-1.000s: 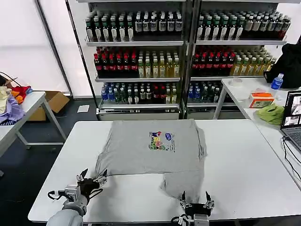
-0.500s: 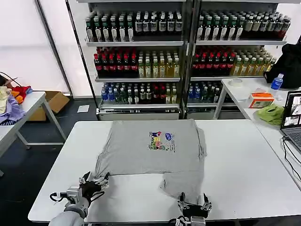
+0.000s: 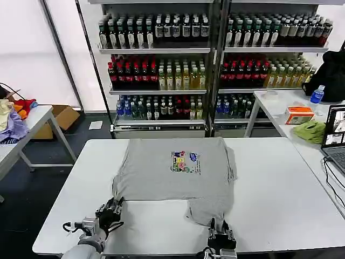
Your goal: Fold and organize the clothes.
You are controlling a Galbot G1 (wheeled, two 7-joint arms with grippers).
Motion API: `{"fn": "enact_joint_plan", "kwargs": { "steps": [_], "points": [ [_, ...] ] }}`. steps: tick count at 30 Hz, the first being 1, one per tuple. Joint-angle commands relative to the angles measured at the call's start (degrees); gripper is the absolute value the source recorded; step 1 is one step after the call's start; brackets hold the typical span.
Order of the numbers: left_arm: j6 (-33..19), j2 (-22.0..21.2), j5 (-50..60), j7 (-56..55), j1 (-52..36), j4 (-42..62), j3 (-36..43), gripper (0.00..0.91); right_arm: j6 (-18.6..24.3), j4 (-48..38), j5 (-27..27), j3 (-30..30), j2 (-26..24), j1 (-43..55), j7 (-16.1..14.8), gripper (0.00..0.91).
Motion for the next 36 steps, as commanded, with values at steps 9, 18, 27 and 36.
{"fn": "enact_joint_plan", "kwargs": {
  "steps": [9, 18, 27, 36],
  "points": [
    [-5.6, -0.7, -1.6, 0.5, 0.9, -4.8, 0.2, 0.000, 5.6, 7.3, -4.3, 1.1, -1.8, -1.3, -3.3, 0.000],
    [-7.9, -0.9, -5.2, -0.6, -2.9, -3.0, -0.2, 0.000, 9.3, 10.8, -5.4, 7.7, -2.6, 1.3, -6.4, 0.000],
    [-9.4, 0.9, -10.2, -2.3, -13.6, 4.8, 1.5, 0.000, 10.2, 1.8, -6.4, 10.7, -3.0, 17.4, -9.4, 0.000],
    [-10.6, 3.1, -11.7, -3.1, -27.0, 20.5, 5.4, 0.000, 9.3, -12.4, -5.5, 8.1, -3.2, 30.8, -9.4, 0.000]
  ]
}}
